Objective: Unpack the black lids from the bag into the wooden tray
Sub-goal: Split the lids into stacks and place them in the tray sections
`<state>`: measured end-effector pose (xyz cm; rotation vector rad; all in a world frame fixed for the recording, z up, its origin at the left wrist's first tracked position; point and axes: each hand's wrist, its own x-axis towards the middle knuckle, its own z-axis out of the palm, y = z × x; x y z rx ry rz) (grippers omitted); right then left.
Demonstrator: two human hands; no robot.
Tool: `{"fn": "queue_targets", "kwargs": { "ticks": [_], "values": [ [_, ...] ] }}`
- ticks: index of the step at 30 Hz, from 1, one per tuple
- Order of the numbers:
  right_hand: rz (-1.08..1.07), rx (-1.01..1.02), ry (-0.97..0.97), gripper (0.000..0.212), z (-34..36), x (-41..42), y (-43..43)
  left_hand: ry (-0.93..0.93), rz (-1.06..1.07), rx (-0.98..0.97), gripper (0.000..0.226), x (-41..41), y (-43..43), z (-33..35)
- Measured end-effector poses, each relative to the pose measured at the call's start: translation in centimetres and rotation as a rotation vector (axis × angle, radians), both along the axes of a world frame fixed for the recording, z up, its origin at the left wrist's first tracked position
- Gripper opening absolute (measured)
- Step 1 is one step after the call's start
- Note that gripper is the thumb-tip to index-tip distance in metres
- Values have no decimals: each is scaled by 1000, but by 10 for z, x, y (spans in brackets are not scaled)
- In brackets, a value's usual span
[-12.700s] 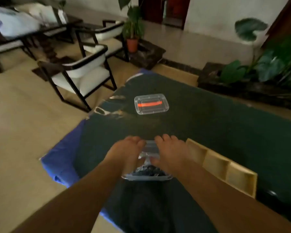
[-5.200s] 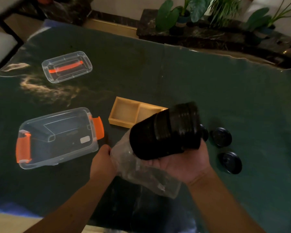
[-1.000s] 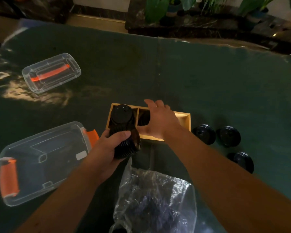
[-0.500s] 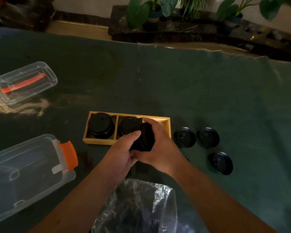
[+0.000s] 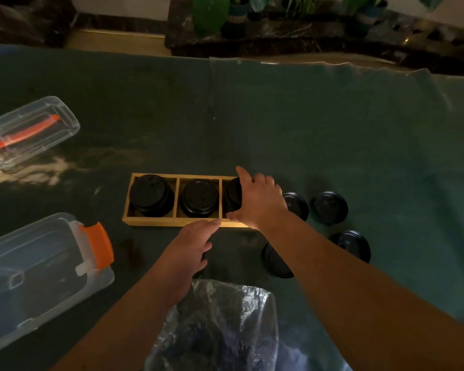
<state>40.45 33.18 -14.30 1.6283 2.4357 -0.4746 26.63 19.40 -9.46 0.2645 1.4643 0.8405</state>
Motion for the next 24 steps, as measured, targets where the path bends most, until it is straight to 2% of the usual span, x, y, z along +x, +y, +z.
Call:
{"fn": "queue_targets", "kwargs": {
  "ticks": [2, 4, 6, 8, 11, 13, 15, 18, 20, 22, 24],
  "values": [
    [-49, 2, 83, 120, 7, 7, -7, 49, -14, 23, 11, 0, -2, -5],
    [-108, 171, 301, 86, 9, 29, -28, 117, -16, 17, 4, 0, -3, -11],
    [-117, 290, 381, 51, 0, 62, -63, 205, -8, -6, 12, 0, -4, -15],
    [-120, 150, 228, 47, -14, 93, -97, 274, -51, -23, 17, 2, -4, -21],
    [-31, -105, -75, 59, -38, 120, -118, 327, -155, -12, 16, 15, -3, -25],
    [-19, -111, -108, 46, -39, 120, -115, 353, -248, -4, 18, 26, -1, -24],
    [-20, -32, -8, 30, -33, 119, -113, 359, -328, 8, 18, 38, 2, -19],
    [43, 181, 293, 18, -17, 111, -123, 348, -461, -2, 27, 58, 9, -14],
    [201, 281, 494, 17, -13, 105, -131, 338, -443, -9, 22, 67, 14, -19],
    [310, 324, 630, 20, -9, 107, -129, 405, -381, 6, 14, 71, 19, -28],
    [234, 353, 674, 22, -11, 117, -112, 478, -297, -32, 12, 70, 23, -35]
  ]
}}
